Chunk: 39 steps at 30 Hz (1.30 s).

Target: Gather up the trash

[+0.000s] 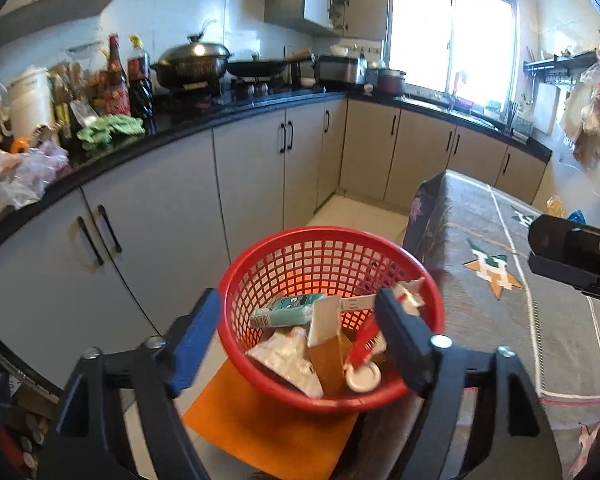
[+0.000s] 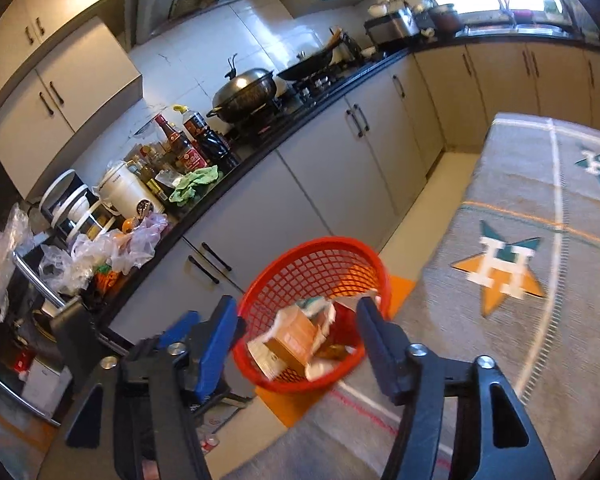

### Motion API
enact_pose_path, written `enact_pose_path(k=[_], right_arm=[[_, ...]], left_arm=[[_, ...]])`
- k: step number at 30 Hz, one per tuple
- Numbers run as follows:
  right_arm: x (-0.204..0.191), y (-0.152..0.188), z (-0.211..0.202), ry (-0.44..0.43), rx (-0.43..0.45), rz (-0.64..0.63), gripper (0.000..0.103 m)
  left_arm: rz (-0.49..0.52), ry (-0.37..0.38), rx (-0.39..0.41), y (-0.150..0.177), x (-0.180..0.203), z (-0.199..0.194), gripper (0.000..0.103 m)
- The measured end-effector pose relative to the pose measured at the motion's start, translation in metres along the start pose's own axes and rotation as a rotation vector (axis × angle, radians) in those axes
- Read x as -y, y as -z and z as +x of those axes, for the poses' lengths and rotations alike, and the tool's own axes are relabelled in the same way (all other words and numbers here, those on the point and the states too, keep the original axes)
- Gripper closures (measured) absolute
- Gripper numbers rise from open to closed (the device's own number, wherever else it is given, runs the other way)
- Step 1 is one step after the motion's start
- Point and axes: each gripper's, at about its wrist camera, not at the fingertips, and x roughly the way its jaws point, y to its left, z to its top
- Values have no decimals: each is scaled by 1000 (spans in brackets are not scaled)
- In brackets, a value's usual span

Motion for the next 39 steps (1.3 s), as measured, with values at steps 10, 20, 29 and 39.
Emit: enact_pose_path(k=[10, 20, 29, 39], right_arm=[[-18, 61, -91, 172, 99, -152, 13], [-34, 136, -163, 322, 193, -248, 5], [-31, 168, -177, 461, 182, -259, 2], [-35, 183, -182, 591, 183, -299, 2]], left_arm=[[35, -76, 86, 41, 35, -80, 5], [73, -145, 102, 81, 61, -133, 1], [57, -152, 79, 106, 57, -138, 1], [129, -249, 148, 119, 75, -148, 1]])
